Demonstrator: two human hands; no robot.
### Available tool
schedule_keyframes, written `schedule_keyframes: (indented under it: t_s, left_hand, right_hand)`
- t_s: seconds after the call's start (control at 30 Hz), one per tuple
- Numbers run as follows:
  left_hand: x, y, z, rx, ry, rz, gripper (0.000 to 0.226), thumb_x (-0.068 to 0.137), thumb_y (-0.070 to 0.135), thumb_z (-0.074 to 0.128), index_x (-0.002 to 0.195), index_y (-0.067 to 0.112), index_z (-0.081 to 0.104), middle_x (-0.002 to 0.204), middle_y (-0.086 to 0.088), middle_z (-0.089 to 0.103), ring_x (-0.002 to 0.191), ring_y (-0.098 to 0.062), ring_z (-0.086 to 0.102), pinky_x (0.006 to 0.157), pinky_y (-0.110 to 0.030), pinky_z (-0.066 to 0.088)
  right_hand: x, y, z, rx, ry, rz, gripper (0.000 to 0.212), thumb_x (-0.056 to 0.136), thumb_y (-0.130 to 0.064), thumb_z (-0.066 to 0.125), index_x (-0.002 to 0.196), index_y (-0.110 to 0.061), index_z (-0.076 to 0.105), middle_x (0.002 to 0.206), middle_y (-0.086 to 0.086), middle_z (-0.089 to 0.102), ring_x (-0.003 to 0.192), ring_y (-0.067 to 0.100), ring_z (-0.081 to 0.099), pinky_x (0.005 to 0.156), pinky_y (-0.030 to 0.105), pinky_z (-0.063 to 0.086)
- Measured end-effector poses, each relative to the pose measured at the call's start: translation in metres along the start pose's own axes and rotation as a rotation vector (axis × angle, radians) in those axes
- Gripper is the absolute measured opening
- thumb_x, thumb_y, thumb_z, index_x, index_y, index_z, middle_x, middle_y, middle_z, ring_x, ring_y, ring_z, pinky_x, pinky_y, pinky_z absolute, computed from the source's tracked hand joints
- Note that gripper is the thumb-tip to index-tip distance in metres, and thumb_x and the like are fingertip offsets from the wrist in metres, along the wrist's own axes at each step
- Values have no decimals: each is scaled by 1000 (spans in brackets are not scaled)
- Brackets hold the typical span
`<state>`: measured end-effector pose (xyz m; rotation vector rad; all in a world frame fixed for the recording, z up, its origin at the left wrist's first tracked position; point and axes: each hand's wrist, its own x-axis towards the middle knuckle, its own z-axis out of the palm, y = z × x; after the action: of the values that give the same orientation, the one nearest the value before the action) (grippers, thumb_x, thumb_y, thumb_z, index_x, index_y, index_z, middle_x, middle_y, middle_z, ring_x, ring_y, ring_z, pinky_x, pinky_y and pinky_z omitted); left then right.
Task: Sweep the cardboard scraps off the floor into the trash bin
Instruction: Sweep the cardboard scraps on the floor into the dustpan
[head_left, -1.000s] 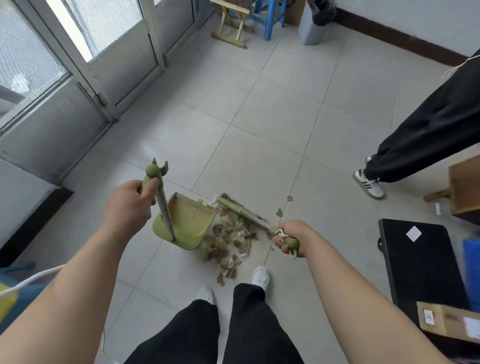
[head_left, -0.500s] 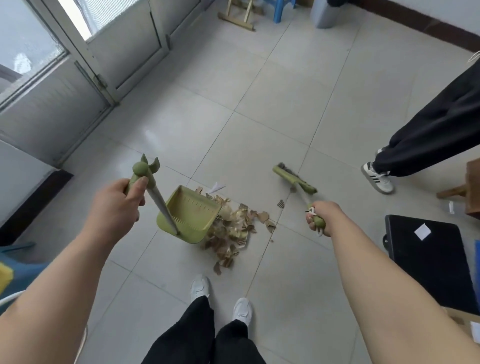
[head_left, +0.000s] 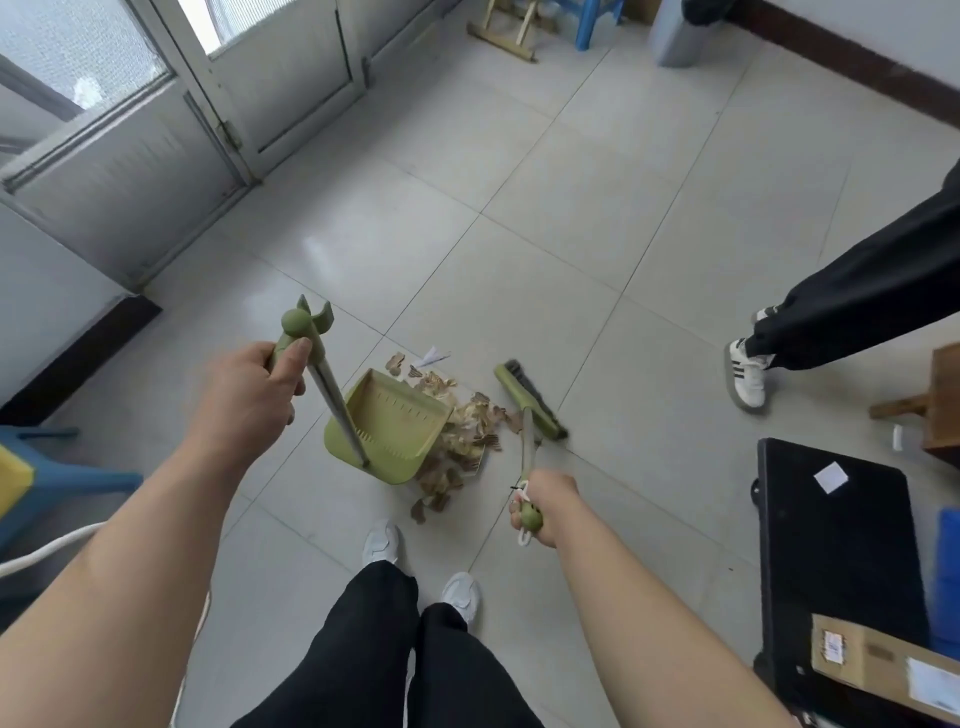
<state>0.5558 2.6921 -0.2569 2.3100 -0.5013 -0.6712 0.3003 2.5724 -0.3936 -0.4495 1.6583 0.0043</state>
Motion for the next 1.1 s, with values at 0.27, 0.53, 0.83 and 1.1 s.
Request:
schedule_keyframes:
  t_s: [0.27,0.53,0.83,1.1]
  left_hand:
    - [-19,-13,-19,-8,3,3,49,97,49,48,77,6,61,57,-11,56,49,-24,47,50,-30,37]
    - [-3,-39,-49,-2,-33,45,48,98,46,48,75,6,61,55,-10,56,48,-25,48,51,-31,39]
    - [39,-98,-125,-8,-114,58,46,97,46,50,72,8,59,51,-7,52,45,-23,46,49,-30,37]
    - [69,-131,-174,71,-208,123,44,97,45,50,71,10,59,49,-1,52,41,-17,44,46,-27,33]
  right_hand:
    - [-54,-6,-27,33,-126,-42,27,95,-5,26,74,-8,42,56,7,39,25,13,36,29,12,28]
    - [-64,15,-20,107,20,-67,29,93,-3,21,70,-8,38,55,8,38,21,13,33,29,10,28]
    - [-74,81,107,365,-26,30,33,94,-2,16,68,-9,35,49,6,37,21,12,33,31,8,29]
    - [-116,98,172,524,-51,-5,31,89,3,13,71,-11,35,50,5,35,20,10,32,27,7,24]
